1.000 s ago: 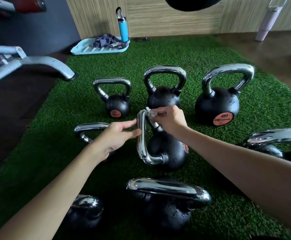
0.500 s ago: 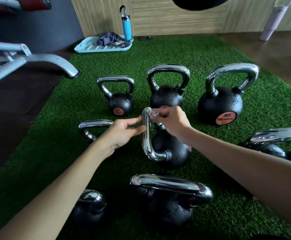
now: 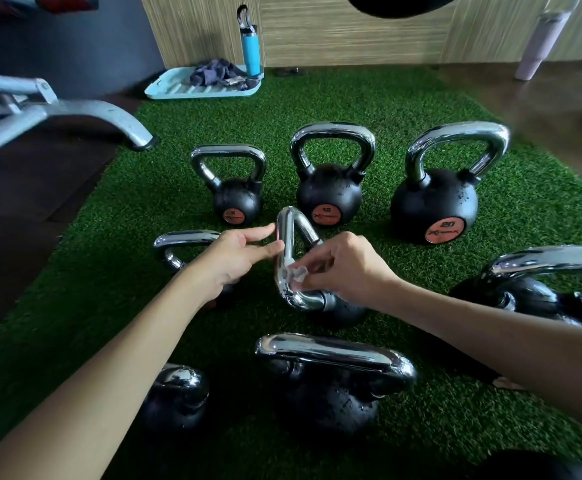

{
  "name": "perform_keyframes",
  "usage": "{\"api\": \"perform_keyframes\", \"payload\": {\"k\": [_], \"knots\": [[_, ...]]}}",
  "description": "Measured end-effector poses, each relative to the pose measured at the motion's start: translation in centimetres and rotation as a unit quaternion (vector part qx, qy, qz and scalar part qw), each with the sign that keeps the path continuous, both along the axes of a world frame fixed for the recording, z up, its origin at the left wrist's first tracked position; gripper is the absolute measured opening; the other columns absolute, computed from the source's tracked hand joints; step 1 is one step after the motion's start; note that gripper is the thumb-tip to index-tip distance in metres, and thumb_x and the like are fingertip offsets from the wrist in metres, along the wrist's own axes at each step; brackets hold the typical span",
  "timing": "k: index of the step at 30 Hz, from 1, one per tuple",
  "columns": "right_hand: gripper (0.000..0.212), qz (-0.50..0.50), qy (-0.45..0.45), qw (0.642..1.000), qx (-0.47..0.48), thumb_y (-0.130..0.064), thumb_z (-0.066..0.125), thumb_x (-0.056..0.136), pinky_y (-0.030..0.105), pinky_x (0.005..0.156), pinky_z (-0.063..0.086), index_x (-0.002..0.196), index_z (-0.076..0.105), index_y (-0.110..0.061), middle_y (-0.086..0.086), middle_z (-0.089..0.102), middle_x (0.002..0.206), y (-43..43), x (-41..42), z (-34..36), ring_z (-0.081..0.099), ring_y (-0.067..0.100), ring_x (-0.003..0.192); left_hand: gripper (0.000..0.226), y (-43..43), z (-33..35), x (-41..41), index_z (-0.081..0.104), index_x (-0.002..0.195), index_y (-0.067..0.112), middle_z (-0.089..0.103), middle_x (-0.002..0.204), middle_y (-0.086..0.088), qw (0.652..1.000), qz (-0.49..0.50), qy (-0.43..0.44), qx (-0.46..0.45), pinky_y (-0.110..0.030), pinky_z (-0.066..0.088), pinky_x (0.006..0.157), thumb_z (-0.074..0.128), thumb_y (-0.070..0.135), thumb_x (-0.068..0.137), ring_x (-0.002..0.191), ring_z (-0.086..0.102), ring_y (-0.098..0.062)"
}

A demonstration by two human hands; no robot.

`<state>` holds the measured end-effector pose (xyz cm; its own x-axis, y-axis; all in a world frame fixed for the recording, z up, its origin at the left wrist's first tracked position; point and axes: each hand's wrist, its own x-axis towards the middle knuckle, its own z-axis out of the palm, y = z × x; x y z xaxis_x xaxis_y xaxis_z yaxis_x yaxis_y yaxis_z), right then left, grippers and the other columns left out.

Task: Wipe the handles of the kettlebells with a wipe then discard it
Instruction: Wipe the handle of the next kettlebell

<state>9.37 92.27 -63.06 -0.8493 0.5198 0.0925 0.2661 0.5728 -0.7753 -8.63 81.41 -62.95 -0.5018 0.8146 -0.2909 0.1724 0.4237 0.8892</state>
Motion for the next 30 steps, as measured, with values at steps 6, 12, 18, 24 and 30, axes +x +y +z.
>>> {"api": "perform_keyframes", "payload": {"k": [6, 12, 18, 24, 30], "knots": [[0.022, 0.029, -0.030, 0.996, 0.084, -0.024, 0.093, 0.065, 0.007, 0.055, 0.037, 0.084, 0.082, -0.026, -0.028, 0.059, 0.059, -0.7, 2.2, -1.1, 0.057, -0.015, 0.063, 0.059, -0.1, 0.2, -0.1, 0.057, 0.140, 0.035, 0.049, 0.150, 0.012, 1.000, 0.000, 0.025, -0.016, -0.033, 0.024, 0.116, 0.077, 0.039, 0.085, 0.135, 0.036, -0.005], [0.021, 0.042, 0.010, 0.996, 0.074, -0.016, 0.092, 0.066, 0.004, 0.054, 0.039, 0.083, 0.081, -0.020, -0.027, 0.060, 0.063, -1.0, 2.1, -0.4, 0.057, -0.016, 0.058, 0.063, 0.2, 0.1, 0.0, 0.058, 0.137, 0.040, 0.050, 0.150, 0.010, 0.999, 0.004, 0.040, -0.024, -0.035, 0.026, 0.118, 0.078, 0.048, 0.078, 0.143, 0.038, -0.015], [0.020, 0.039, -0.019, 0.989, 0.144, -0.022, 0.092, 0.065, 0.010, 0.060, 0.036, 0.080, 0.079, -0.023, -0.021, 0.062, 0.071, 0.2, 2.3, -3.7, 0.053, -0.011, 0.063, 0.056, -0.2, 0.1, -0.1, 0.057, 0.140, 0.038, 0.052, 0.147, 0.008, 0.999, 0.007, 0.044, -0.031, -0.032, 0.027, 0.115, 0.075, 0.044, 0.087, 0.141, 0.039, -0.012], [0.027, 0.047, -0.074, 0.990, 0.106, -0.023, 0.087, 0.075, 0.016, 0.057, 0.049, 0.101, 0.080, -0.026, -0.011, 0.077, 0.092, 2.5, 0.8, -2.5, 0.066, 0.001, 0.064, 0.057, -0.6, 0.2, 0.2, 0.057, 0.139, 0.040, 0.058, 0.143, 0.004, 0.998, 0.011, 0.050, -0.037, -0.030, 0.029, 0.110, 0.075, 0.045, 0.086, 0.135, 0.043, -0.007], [0.035, 0.204, -0.277, 0.933, 0.106, -0.021, 0.067, 0.095, 0.044, 0.078, 0.058, 0.125, 0.068, -0.038, -0.010, 0.072, 0.111, 4.1, -0.7, -0.3, 0.067, 0.029, 0.081, 0.054, -0.5, 0.4, 0.6, 0.055, 0.143, 0.032, 0.060, 0.139, 0.003, 0.998, -0.002, 0.058, -0.026, -0.023, 0.027, 0.105, 0.071, 0.036, 0.091, 0.121, 0.044, 0.001]]}}
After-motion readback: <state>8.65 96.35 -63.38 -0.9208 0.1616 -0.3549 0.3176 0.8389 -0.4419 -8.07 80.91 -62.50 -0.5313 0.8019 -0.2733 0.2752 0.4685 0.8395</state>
